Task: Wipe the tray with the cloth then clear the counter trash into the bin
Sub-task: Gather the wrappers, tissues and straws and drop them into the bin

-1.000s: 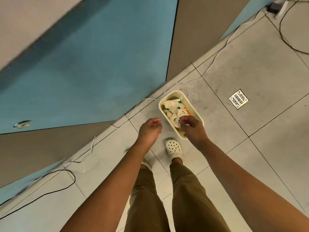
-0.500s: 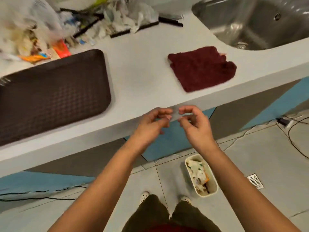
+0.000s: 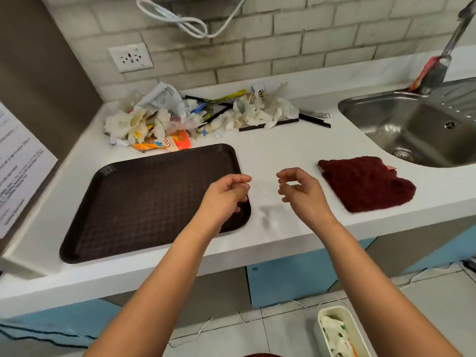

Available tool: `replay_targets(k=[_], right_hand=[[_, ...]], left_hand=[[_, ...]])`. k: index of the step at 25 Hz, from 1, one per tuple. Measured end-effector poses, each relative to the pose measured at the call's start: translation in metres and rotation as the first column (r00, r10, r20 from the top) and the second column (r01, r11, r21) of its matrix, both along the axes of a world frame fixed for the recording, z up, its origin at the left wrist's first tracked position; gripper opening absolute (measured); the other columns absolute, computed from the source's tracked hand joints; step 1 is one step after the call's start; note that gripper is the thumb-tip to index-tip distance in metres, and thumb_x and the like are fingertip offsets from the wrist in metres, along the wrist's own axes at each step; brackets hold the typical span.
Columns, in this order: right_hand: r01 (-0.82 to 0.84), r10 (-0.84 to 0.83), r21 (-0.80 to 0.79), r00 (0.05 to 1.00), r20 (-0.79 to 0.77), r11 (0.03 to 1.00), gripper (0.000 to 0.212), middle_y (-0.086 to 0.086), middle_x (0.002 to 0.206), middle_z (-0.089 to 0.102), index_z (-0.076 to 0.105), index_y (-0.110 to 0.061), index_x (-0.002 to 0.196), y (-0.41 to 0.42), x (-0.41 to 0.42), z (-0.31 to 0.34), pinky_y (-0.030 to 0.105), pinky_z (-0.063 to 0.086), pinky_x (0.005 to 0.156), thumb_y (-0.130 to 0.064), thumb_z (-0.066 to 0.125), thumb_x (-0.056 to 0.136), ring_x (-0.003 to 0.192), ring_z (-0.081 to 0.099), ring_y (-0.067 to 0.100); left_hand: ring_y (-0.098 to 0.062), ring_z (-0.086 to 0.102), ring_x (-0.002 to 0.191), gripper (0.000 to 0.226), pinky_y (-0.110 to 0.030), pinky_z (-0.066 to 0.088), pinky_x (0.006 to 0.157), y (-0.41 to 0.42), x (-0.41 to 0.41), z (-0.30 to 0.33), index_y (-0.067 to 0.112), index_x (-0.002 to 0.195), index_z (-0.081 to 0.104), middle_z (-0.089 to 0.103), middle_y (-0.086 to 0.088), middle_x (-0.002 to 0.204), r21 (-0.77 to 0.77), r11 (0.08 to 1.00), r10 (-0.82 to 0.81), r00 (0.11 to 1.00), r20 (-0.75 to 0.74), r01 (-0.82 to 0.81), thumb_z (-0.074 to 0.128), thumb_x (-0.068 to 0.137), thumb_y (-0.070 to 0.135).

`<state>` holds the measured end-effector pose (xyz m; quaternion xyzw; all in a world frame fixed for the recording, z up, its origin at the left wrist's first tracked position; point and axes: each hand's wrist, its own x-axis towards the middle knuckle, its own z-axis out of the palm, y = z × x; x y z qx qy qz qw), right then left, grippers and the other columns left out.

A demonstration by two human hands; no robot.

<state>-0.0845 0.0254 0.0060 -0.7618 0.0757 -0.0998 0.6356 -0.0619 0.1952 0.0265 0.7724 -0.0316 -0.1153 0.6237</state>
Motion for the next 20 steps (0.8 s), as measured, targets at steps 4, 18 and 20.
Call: replay_targets(k=[4,18,20], right_hand=[[-0.006,0.006,0.008,1.0,-0.014,1.0,0.033,-0.008,0.084,0.059,0.061,-0.03,0.083,0.031,0.023,0.0,0.04,0.05,0.079,0.001,0.05,0.083,0.076,0.057,0.017],[-0.158,0.149,-0.168,0.987,-0.065,0.973,0.024,-0.008,0.088,0.057,0.06,-0.024,0.087,0.063,0.149,-0.01,0.002,0.04,0.056,-0.001,0.053,0.084,0.071,0.055,0.005],[-0.183,0.18,-0.175,0.983,-0.034,0.967,0.023,-0.004,0.091,0.056,0.06,-0.021,0.089,0.076,0.182,-0.007,0.001,0.039,0.059,0.0,0.054,0.083,0.072,0.054,0.003]], left_hand=[[-0.001,0.06,0.074,0.022,-0.017,0.047,0.059,0.049,0.023,-0.001,0.035,0.089,0.065,0.064,0.012,0.086,0.005,0.997,0.082,0.997,0.014,-0.082,0.054,0.09,0.016],[-0.007,0.058,0.087,0.025,-0.019,0.046,0.063,0.092,0.129,-0.022,0.028,0.097,0.063,0.059,0.007,0.092,-0.029,0.925,0.376,0.925,-0.059,-0.378,0.053,0.088,0.007],[-0.007,0.057,0.087,0.025,-0.02,0.048,0.065,0.106,0.154,-0.019,0.03,0.091,0.061,0.058,0.006,0.091,-0.025,0.908,0.418,0.907,-0.048,-0.419,0.054,0.087,0.006]])
